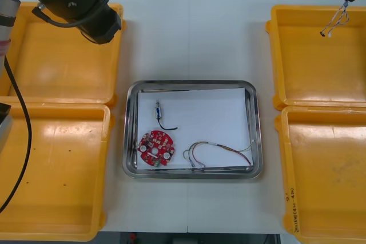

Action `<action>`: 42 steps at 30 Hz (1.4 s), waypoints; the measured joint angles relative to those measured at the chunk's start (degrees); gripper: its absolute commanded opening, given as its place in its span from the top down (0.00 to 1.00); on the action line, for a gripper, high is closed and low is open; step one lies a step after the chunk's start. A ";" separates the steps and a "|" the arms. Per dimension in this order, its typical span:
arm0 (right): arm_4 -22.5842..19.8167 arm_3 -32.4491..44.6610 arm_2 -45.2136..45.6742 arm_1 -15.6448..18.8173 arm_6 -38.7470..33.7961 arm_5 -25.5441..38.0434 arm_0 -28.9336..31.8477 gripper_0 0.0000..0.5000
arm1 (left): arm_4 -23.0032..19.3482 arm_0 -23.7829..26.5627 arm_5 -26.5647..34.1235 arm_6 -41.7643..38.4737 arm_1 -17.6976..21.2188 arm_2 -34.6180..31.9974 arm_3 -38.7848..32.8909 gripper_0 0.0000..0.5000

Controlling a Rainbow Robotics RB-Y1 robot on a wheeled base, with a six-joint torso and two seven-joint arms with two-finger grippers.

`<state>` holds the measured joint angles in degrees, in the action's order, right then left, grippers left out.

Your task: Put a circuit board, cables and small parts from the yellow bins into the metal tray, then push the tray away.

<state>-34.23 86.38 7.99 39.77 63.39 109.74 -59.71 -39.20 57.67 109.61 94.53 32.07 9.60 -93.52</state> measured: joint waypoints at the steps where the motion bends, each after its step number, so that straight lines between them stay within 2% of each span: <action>1: -1.55 1.67 -0.88 0.67 0.00 0.02 0.56 1.00 | -0.01 0.00 0.00 0.00 0.00 0.00 0.00 1.00; 9: -12.82 14.75 -7.46 3.45 1.62 0.05 5.27 1.00 | -0.06 0.00 0.00 0.00 -0.01 -0.02 -0.02 1.00; 16: -20.28 23.82 -15.39 5.24 3.06 0.06 5.57 1.00 | -0.16 0.00 0.00 0.00 -0.03 -0.04 -0.03 1.00; 23: -28.59 29.12 -20.19 6.58 3.12 0.06 5.57 1.00 | -0.22 0.00 0.00 0.00 -0.04 -0.04 -0.04 1.00; 31: -30.11 34.19 -27.58 7.86 8.40 0.06 5.27 1.00 | -0.23 0.00 0.01 0.00 -0.04 -0.05 -0.04 1.00; 39: -29.44 36.20 -34.28 7.89 18.21 0.06 4.69 1.00 | -0.29 0.00 0.01 0.00 -0.05 -0.05 -0.04 1.00; 42: -27.94 36.24 -36.42 7.19 22.33 0.06 4.33 1.00 | -0.31 0.00 0.01 0.00 -0.05 -0.06 -0.04 1.00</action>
<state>-62.17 122.62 -28.44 46.96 85.72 109.80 -55.38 -39.51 57.67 109.62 94.53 32.02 9.54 -93.56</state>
